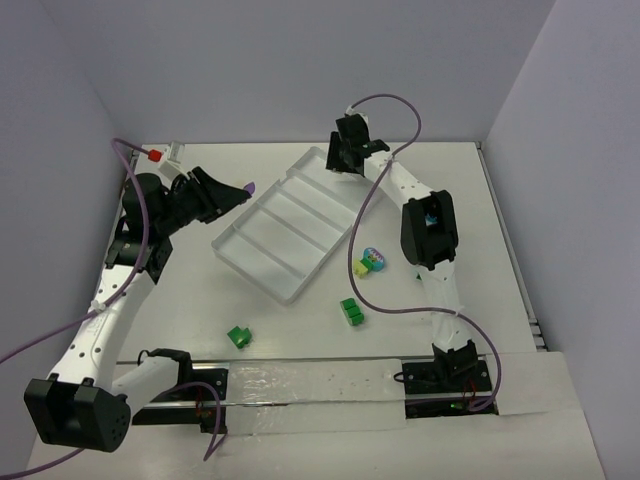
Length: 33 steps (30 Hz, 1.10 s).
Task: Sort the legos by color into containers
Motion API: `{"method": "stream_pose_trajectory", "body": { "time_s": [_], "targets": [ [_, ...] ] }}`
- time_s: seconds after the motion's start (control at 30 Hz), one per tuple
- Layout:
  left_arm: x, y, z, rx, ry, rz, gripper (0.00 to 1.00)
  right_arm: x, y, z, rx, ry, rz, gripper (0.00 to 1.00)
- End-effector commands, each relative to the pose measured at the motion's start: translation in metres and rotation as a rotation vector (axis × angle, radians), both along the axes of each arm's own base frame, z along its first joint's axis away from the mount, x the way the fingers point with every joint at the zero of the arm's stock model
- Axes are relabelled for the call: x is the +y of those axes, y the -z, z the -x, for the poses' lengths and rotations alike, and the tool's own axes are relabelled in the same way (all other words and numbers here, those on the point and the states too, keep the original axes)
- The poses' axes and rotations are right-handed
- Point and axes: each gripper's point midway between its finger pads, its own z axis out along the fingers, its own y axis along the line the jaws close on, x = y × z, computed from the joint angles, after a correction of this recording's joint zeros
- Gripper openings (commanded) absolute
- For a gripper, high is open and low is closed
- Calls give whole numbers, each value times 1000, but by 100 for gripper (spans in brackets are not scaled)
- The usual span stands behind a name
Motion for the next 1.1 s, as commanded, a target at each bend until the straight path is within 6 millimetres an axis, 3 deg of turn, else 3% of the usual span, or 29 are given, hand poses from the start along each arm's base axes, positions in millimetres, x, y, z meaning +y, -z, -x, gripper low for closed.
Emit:
{"method": "stream_pose_trajectory", "body": {
  "time_s": [0.0,0.1,0.37,0.47,0.57,0.7,0.77,0.87,1.07],
  "targets": [
    [-4,-6,2,-30,33,-2,0,0,-17,-3,-15,-10,-6,64],
    [-4,-5,3,-27,34,-2,0,2,-29,1,-34,-32,-9,68],
    [-4,-1,2,-22,47,-24,0,-1,-93,38,-133,-62,-68,69],
    [-4,3,0,-16,41,-27,0,7,-146,79,-226,-159,-184,69],
    [-11,-1,5,-34,99,-9,0,19,-152,118,-269,-289,-281,70],
    [-19,4,8,-40,164,6,0,55,-179,192,-334,-636,-467,70],
    [-22,4,10,-58,188,20,0,62,-184,224,-332,-751,-545,70],
    [-28,-1,13,-97,241,47,0,72,-192,251,-321,-851,-645,73],
    [-39,-5,23,-130,346,95,0,88,-206,280,-294,-980,-789,73]
  ]
}}
